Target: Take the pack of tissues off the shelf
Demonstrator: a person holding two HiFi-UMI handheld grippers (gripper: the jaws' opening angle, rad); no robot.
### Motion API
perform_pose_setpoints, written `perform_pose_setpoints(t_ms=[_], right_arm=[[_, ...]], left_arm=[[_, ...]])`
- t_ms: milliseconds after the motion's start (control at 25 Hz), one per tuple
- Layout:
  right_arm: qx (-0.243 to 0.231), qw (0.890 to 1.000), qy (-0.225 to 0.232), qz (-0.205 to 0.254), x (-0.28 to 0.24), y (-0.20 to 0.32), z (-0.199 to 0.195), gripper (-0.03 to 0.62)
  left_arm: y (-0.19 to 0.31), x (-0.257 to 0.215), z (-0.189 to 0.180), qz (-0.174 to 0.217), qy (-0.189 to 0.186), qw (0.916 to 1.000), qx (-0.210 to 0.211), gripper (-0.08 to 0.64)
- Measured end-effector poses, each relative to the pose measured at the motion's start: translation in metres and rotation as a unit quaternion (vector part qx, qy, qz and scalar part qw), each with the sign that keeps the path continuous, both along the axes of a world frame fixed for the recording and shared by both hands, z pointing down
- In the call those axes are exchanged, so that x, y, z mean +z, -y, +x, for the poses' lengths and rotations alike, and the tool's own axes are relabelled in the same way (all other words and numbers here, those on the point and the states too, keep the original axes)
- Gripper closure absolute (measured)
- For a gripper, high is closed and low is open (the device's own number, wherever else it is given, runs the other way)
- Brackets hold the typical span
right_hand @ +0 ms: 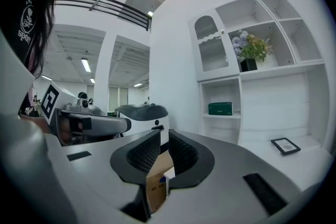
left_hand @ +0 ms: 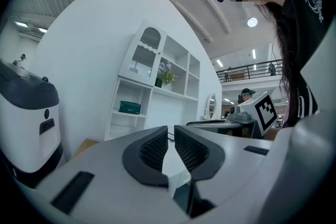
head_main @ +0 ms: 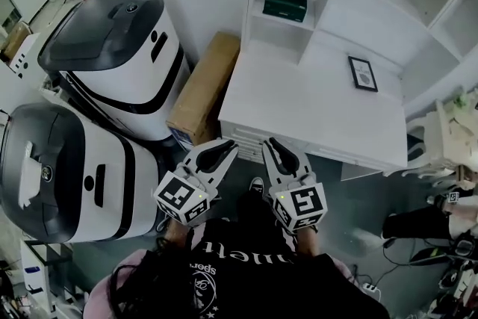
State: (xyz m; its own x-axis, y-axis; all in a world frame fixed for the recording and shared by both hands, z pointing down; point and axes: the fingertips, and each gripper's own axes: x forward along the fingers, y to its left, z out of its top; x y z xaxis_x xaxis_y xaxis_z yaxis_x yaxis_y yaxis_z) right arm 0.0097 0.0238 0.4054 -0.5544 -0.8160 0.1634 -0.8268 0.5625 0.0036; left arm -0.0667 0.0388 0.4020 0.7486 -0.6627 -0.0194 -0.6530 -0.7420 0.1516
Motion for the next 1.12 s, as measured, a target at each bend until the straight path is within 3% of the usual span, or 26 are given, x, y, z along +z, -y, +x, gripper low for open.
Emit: perform_pose_setpoints(t_ms=[440,680,1120], right_arm=[[-0.030,0.999,0.011,0.008,-0.018,0.112,0.067,0.517],[-0.048,0.999,0.018,0.010,-0.016,0.150,0.086,0.517],[-0.042,0.999,0.028,-0.012,-0.003,0.189,0.104,0.517]], left_arm=[[0.108,-0.020,0.073,0.010,0.009,0.9996,-0.024,0.514],[0.143,-0.020,0.087,0.013,0.021,0.9983,-0.053,0.514],[0.190,-0.020,0.093,0.015,0.050,0.9968,-0.060,0.514]])
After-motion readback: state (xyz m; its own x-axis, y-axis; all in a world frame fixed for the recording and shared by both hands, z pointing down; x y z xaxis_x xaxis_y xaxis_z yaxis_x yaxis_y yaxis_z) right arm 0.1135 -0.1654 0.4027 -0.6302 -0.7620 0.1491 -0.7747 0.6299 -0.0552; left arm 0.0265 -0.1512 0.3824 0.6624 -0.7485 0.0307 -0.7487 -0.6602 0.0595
